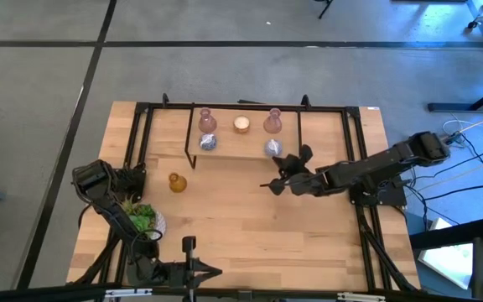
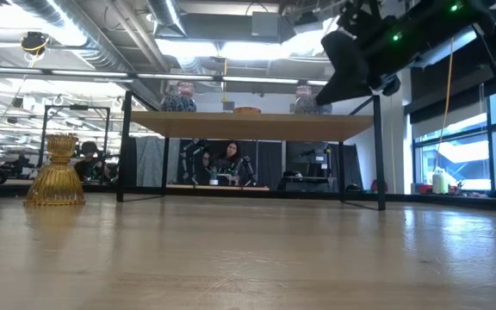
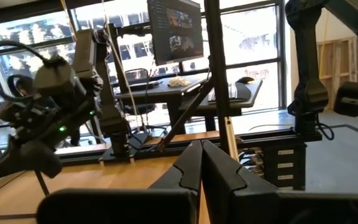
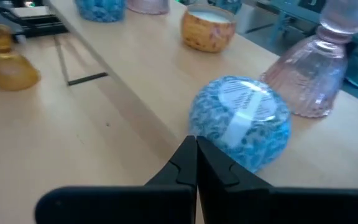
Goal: Pick & Place candle stick holders
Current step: Put the white candle on the shelf, then put the orange glass candle holder on the shelf
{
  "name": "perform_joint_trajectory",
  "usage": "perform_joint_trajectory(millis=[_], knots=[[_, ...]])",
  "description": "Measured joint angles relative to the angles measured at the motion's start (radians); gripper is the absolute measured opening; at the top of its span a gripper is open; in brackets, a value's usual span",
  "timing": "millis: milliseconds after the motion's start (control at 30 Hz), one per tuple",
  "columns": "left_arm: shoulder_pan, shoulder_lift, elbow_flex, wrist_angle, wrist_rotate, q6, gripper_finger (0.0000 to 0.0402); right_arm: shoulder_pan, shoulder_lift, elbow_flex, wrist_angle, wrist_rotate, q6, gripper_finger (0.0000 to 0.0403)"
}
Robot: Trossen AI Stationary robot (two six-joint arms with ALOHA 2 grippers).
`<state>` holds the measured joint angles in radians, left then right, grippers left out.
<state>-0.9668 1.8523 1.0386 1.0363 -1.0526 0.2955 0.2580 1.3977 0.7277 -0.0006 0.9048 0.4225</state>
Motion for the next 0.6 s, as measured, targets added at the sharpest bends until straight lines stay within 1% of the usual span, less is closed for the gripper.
perform_joint_trajectory(millis=[267, 400, 533, 600], knots=[[0.0, 0.0, 0.0, 0.0, 0.0, -0.002, 0.0002, -0.04, 0.004, 0.0, -0.017, 0.011, 0.008, 0.0], [0.0, 0.0, 0.0, 0.0, 0.0, -0.002, 0.0002, -0.032, 0.004, 0.0, -0.003, 0.009, 0.008, 0.0], [-0.006, 0.0, 0.0, 0.0, 0.0, 0.002, 0.0002, 0.03, -0.006, 0.0, 0.11, -0.029, -0.042, 0.0], [-0.014, 0.0, 0.0, 0.0, -0.013, 0.011, 0.0002, 0.07, -0.011, 0.0, 0.202, -0.085, -0.096, 0.0]])
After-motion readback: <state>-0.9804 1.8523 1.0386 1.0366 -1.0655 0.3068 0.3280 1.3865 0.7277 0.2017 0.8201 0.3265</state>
